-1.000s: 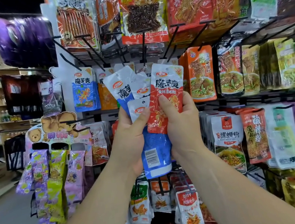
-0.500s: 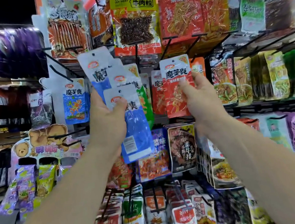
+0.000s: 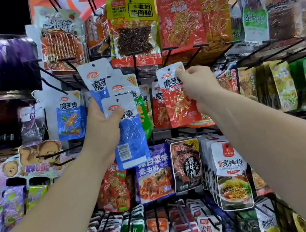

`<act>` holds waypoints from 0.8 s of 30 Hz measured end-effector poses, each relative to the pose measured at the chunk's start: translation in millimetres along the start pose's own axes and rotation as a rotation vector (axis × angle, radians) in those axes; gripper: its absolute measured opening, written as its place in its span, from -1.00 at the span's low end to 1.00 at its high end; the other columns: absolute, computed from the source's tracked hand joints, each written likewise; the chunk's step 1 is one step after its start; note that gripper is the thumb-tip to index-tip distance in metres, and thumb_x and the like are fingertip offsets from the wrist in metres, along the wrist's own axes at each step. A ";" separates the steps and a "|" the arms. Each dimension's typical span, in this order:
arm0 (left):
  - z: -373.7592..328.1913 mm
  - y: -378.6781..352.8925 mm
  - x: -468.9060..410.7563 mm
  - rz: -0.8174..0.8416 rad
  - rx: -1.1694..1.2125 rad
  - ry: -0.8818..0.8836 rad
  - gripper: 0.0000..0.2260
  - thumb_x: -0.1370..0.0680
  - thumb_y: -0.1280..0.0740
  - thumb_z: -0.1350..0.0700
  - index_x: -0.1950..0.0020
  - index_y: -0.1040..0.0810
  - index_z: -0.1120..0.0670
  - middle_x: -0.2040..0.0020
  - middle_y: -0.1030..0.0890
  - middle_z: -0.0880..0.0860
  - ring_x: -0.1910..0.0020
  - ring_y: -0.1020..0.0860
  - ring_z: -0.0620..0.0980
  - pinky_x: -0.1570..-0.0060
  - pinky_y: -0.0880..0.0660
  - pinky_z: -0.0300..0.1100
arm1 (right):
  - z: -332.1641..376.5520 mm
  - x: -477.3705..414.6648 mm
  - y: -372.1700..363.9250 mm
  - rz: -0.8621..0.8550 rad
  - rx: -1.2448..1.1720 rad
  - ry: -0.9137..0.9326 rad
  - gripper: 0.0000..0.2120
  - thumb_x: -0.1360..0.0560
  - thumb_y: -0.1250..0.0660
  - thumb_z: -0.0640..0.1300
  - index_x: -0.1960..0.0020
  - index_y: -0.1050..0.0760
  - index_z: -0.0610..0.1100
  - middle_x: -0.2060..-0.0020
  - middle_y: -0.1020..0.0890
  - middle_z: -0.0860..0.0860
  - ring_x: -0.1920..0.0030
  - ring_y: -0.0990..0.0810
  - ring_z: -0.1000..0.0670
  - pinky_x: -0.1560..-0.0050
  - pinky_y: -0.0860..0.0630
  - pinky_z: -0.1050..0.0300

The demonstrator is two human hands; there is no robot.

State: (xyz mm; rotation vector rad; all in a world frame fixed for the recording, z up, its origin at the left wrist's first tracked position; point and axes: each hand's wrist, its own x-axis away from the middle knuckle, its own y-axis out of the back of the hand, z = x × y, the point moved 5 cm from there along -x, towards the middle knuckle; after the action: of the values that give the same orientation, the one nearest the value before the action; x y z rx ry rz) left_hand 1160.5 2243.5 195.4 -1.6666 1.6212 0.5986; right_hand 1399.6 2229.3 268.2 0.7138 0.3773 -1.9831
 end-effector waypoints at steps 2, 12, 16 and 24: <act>0.9 -0.1 1.8 0.013 -0.011 -0.003 -0.63 -0.72 -0.25 0.26 -0.40 -0.43 -0.15 -0.21 -0.68 -0.12 -0.18 -0.68 -0.06 -0.07 -0.65 0.00 | -1.2 -6.3 -5.4 -0.020 -0.022 0.016 -0.56 -0.66 -0.30 0.05 0.33 -0.31 -0.06 0.50 -0.29 0.06 0.44 -0.25 -0.01 0.34 -0.18 0.11; 6.2 6.8 2.3 0.011 -0.010 -0.018 -0.55 -0.71 -0.25 0.28 -0.55 -0.34 -0.06 -0.27 -0.67 -0.11 -0.19 -0.67 -0.09 -0.01 -0.67 -0.13 | -4.6 -18.0 -7.6 -0.143 0.044 0.107 -0.46 -0.58 -0.32 0.01 0.46 -0.13 -0.03 0.61 -0.10 0.13 0.48 -0.09 -0.01 0.34 -0.07 0.06; 6.4 4.2 3.6 0.019 0.002 -0.028 -0.59 -0.71 -0.24 0.30 -0.51 -0.37 -0.03 -0.21 -0.69 -0.09 -0.11 -0.69 -0.11 0.11 -0.64 -0.23 | -4.6 -22.9 -9.6 -0.166 0.054 0.146 -0.46 -0.58 -0.36 0.12 0.45 -0.23 -0.05 0.53 -0.29 0.04 0.44 -0.26 -0.05 0.34 -0.21 0.05; 5.8 6.4 4.3 0.029 0.012 -0.037 -0.59 -0.71 -0.23 0.30 -0.51 -0.38 -0.03 -0.20 -0.69 -0.13 -0.10 -0.69 -0.14 0.11 -0.64 -0.26 | -3.1 -23.8 -5.5 -0.196 0.037 0.183 -0.52 -0.54 -0.31 -0.05 0.47 -0.18 -0.05 0.50 -0.22 0.01 0.39 -0.23 -0.05 0.34 -0.18 0.02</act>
State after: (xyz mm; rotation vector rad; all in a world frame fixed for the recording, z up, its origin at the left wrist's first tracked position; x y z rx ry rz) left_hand 1155.5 2245.5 187.4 -1.6170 1.6214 0.6293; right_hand 1404.6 2250.0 280.5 0.9153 0.5383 -2.1190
